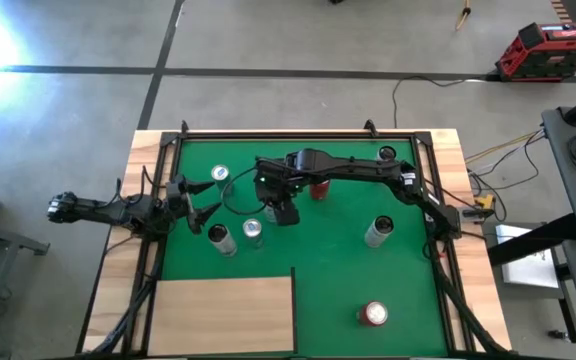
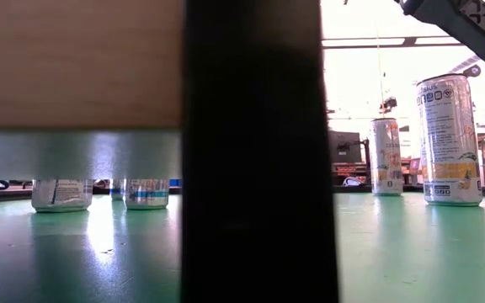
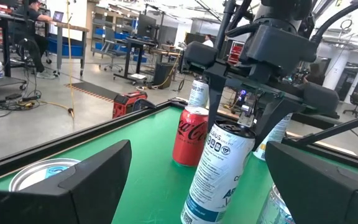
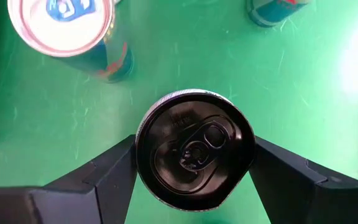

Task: Place canned beverage on shelf
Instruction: Move the top white and blue soda can to the center of the table, then move the top red soda can to the center of the table

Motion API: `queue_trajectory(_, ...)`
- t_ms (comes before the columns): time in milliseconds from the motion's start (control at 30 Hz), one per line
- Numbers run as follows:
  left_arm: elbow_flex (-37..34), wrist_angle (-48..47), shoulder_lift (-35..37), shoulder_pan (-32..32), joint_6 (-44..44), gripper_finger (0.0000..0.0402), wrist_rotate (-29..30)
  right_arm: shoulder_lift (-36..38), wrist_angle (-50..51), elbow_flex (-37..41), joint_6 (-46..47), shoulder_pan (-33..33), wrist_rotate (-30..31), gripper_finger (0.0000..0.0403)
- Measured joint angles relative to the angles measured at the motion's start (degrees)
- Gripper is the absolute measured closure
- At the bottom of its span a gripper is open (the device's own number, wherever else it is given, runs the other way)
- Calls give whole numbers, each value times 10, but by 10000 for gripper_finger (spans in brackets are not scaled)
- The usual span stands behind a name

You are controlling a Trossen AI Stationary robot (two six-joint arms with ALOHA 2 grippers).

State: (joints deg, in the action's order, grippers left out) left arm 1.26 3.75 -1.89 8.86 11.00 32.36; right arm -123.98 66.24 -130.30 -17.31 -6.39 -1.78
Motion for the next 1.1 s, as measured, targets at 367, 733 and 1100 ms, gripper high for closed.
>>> queue_trajectory(367,0,0,0,0,0,47,0,2,-23,0,9,0,1,44)
queue_trajectory(733,0,0,0,0,0,47,0,5,10,0,118,-9,67,4)
queue_trajectory(1100,0,0,0,0,0,47,0,22,163,-3,234,-37,59,3)
